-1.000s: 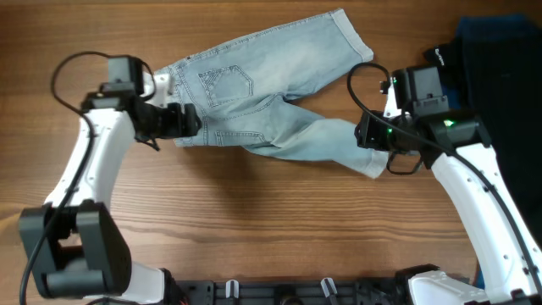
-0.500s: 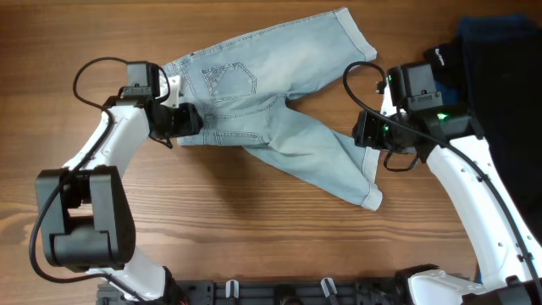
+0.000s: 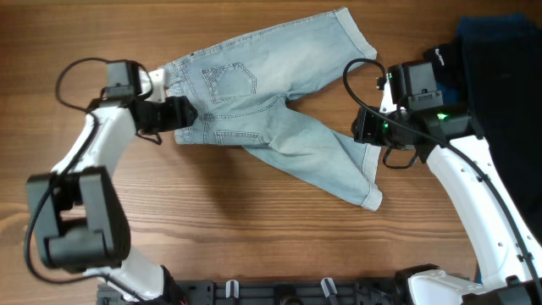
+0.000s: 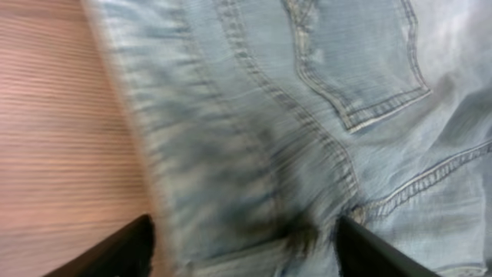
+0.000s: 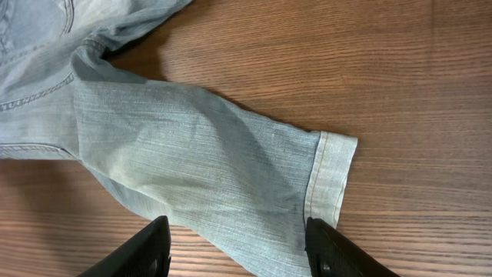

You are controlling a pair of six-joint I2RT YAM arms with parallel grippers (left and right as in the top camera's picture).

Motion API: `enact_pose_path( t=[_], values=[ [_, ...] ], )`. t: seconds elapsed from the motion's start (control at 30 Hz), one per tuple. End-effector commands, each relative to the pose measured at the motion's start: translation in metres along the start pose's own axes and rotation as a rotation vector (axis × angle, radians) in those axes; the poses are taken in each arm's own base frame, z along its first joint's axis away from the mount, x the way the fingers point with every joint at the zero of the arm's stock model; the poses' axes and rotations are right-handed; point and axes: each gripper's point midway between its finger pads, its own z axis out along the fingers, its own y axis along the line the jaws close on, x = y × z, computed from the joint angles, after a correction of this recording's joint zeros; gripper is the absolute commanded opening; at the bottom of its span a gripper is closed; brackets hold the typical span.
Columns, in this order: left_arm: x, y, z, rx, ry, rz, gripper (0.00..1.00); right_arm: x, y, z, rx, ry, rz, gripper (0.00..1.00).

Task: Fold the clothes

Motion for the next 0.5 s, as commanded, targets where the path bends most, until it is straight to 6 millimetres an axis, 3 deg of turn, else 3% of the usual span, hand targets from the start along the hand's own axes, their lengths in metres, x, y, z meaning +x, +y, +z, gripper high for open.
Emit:
enact_pose_path(
  t=[0.0, 0.03, 0.1, 0.2, 0.33, 0.4, 0.47],
  values=[
    [0.011, -0.022, 0.022, 0.085, 0.057, 0.031, 0.47, 0.000, 0.002, 0.002, -0.012, 0.008, 0.029, 0.56],
    [0.013, -0.023, 0.021, 0.086, 0.064, 0.031, 0.28, 0.000, 0.002, 0.002, -0.012, 0.008, 0.029, 0.56],
    [0.015, -0.027, 0.014, 0.093, 0.077, 0.022, 0.04, 0.000, 0.002, 0.002, -0.012, 0.008, 0.029, 0.56],
    [0.006, -0.039, -0.018, 0.107, 0.056, 0.021, 0.04, 0.000, 0.002, 0.002, -0.012, 0.007, 0.028, 0.56],
    [-0.031, -0.052, -0.078, 0.080, -0.130, 0.084, 0.04, -0.003, 0.002, 0.002, -0.016, -0.004, 0.027, 0.56],
    [-0.049, -0.047, -0.093, 0.012, -0.225, 0.113, 0.04, -0.006, 0.004, 0.002, -0.021, -0.016, 0.026, 0.56],
    [-0.063, -0.038, -0.093, -0.052, -0.278, 0.123, 0.04, -0.010, 0.005, 0.002, -0.027, -0.031, 0.025, 0.56]
  ],
)
